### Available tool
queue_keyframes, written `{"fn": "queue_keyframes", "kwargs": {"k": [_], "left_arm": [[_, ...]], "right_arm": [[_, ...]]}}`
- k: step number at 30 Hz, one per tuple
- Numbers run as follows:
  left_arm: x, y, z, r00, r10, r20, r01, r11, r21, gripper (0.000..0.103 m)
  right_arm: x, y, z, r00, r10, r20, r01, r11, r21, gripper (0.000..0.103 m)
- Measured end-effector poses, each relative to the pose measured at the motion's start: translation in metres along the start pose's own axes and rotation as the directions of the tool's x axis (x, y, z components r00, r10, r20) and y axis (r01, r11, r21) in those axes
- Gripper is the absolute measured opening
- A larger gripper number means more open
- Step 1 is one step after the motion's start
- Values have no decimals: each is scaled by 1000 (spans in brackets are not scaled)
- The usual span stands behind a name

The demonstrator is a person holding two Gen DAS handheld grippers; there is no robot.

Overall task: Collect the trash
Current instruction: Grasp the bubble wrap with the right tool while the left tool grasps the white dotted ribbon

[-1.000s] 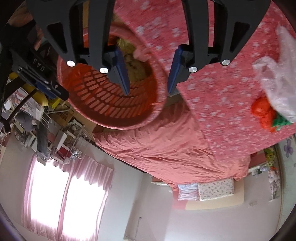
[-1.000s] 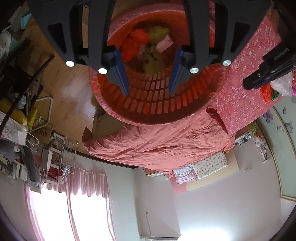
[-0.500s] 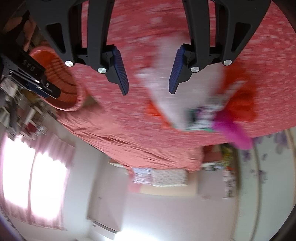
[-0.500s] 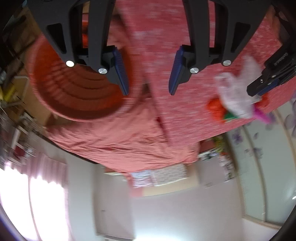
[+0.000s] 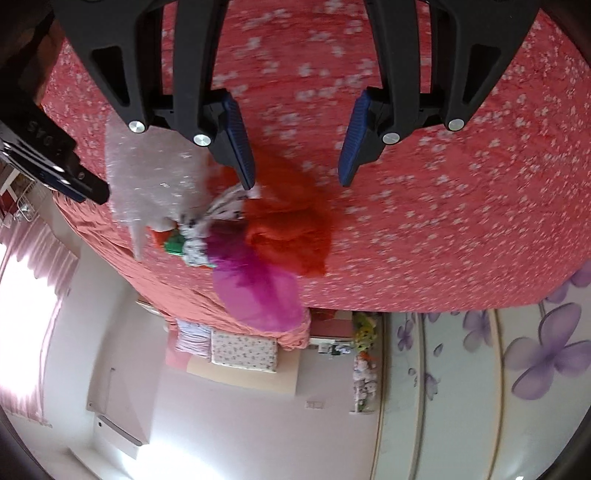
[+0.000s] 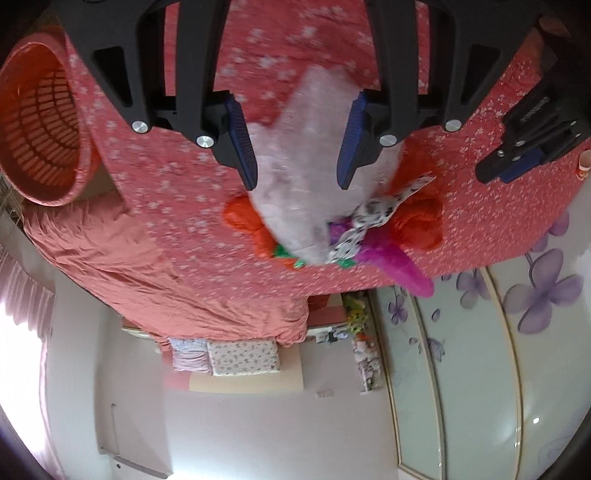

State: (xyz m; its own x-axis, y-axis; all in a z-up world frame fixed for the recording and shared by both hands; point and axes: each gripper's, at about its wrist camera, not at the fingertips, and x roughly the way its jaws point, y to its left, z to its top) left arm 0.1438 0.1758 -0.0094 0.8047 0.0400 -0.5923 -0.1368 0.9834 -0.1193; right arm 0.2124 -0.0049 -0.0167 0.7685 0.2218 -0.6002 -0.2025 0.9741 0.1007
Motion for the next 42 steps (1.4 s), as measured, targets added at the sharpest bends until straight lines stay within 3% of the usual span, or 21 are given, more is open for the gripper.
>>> {"fn": "queue_keyframes", "kwargs": {"k": [6, 8, 9, 10, 13, 27, 37, 42], "left_arm": [[-3, 16, -5, 1000, 6, -9, -6, 999, -35, 48], [0, 18, -6, 1000, 5, -13, -5, 999, -39, 48], [0, 19, -7, 1000, 3, -15, -3, 999, -41, 48], [0, 19, -8, 1000, 0, -17, -1, 999, -43, 48], [0, 17, -8, 1000, -8, -23, 7, 999, -46, 48], [4, -22, 0, 997, -76, -34, 76, 997, -16, 48], [8, -59, 6, 991, -126, -38, 127, 992, 21, 48], [30, -83, 16, 988, -142, -57, 144, 989, 44, 48]], "right_arm": [[24, 8, -9, 998, -21, -51, 20, 1000, -11, 51], [28, 13, -13, 998, -21, -63, 19, 999, -35, 38], [29, 16, -15, 997, -20, -70, 17, 999, -45, 21], [30, 17, -17, 997, -17, -78, 12, 998, -56, 12], [24, 16, -19, 998, -8, -65, 3, 998, -65, 7], [-36, -23, -12, 999, -2, 40, 3, 999, -34, 5], [-75, -67, -12, 989, -93, 118, 91, 996, 26, 5], [-82, -98, -12, 981, -148, 127, 139, 987, 80, 5]]}}
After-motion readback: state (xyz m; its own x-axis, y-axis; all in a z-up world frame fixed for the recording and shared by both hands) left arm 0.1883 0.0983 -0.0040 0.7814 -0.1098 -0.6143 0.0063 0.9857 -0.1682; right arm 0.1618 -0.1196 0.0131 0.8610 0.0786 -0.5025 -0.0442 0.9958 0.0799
